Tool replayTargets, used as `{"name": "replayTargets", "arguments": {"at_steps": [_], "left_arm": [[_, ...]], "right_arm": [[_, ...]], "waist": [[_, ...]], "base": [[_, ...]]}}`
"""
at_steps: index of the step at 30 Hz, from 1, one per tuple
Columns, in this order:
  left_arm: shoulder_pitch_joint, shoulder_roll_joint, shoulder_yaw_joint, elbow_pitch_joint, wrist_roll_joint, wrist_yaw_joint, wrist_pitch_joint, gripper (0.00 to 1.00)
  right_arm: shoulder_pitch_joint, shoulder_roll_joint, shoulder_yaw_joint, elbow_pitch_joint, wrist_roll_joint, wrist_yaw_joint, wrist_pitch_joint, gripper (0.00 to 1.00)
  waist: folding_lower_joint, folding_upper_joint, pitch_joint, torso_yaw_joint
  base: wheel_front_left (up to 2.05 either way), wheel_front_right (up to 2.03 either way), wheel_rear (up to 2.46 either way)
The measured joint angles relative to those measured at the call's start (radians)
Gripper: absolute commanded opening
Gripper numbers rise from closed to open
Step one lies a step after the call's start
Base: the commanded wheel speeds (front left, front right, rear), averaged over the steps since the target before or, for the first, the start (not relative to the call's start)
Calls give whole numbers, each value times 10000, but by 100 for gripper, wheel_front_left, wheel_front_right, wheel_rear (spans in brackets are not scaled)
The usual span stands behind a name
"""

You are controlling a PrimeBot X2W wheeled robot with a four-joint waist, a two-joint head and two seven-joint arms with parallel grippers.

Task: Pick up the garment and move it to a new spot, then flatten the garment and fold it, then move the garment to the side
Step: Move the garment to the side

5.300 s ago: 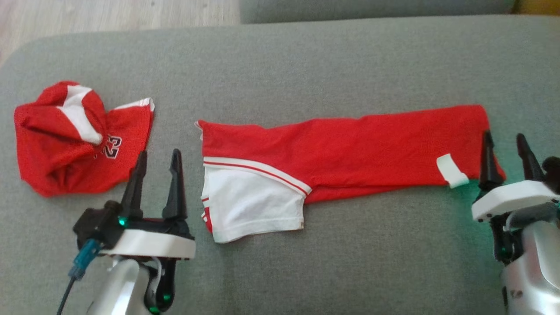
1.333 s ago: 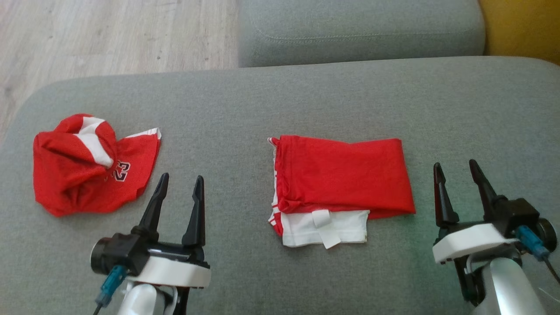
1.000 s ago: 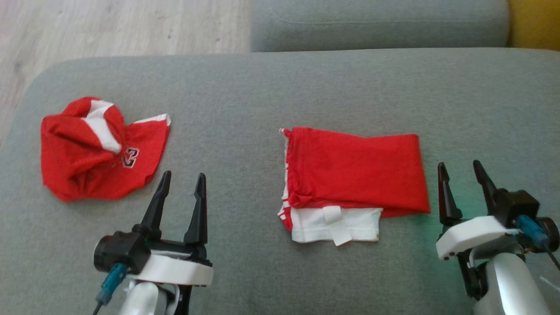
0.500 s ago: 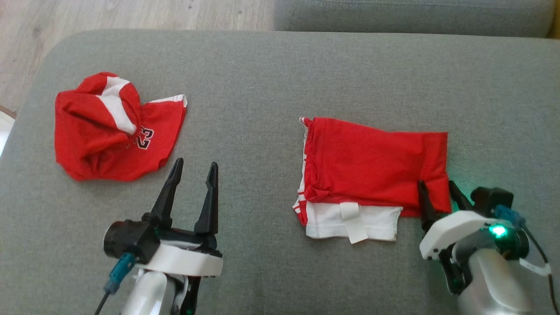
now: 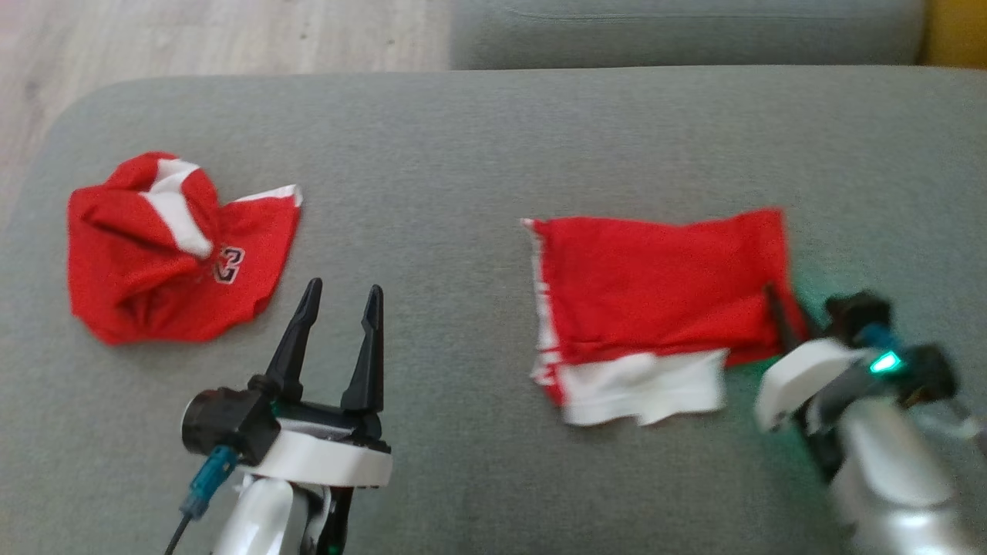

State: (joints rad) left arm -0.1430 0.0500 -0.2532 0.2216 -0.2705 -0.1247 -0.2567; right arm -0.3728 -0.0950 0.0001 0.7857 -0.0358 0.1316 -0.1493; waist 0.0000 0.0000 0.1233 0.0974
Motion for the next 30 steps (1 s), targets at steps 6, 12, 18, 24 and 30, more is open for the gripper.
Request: {"name": "replayTargets", "arguments": {"at_steps": [6,12,18,24,30], "left_arm": [[-47,-2,-127,-157,-117,4,0,100],[-822,-6,-138,-382,-230,10,0,100],[-1240,-17,-136,-416,-293,6,0,100],[-1447,-19,-111,-424,-293,2,0,100],[-1499,-25,-115,-399,-293,0,0,100]], "right_arm": [[-1098,-1607,157,77,-23,0,221,0],[-2322,-3103,-301,428,182,0,359,0],[-3083,-3952,-966,890,-178,0,600,0],[-3203,-4017,-2291,1271,-1014,0,794,0],[-3234,-3808,-3476,1308,-2034,0,796,100]], "waist": [[-1,0,203,-402],[1,0,906,-463],[2,0,1611,-279],[2,0,2066,-24],[1,0,2069,57]], "base": [[0,0,0],[0,0,0],[0,0,0],[0,0,0],[0,0,0]]}}
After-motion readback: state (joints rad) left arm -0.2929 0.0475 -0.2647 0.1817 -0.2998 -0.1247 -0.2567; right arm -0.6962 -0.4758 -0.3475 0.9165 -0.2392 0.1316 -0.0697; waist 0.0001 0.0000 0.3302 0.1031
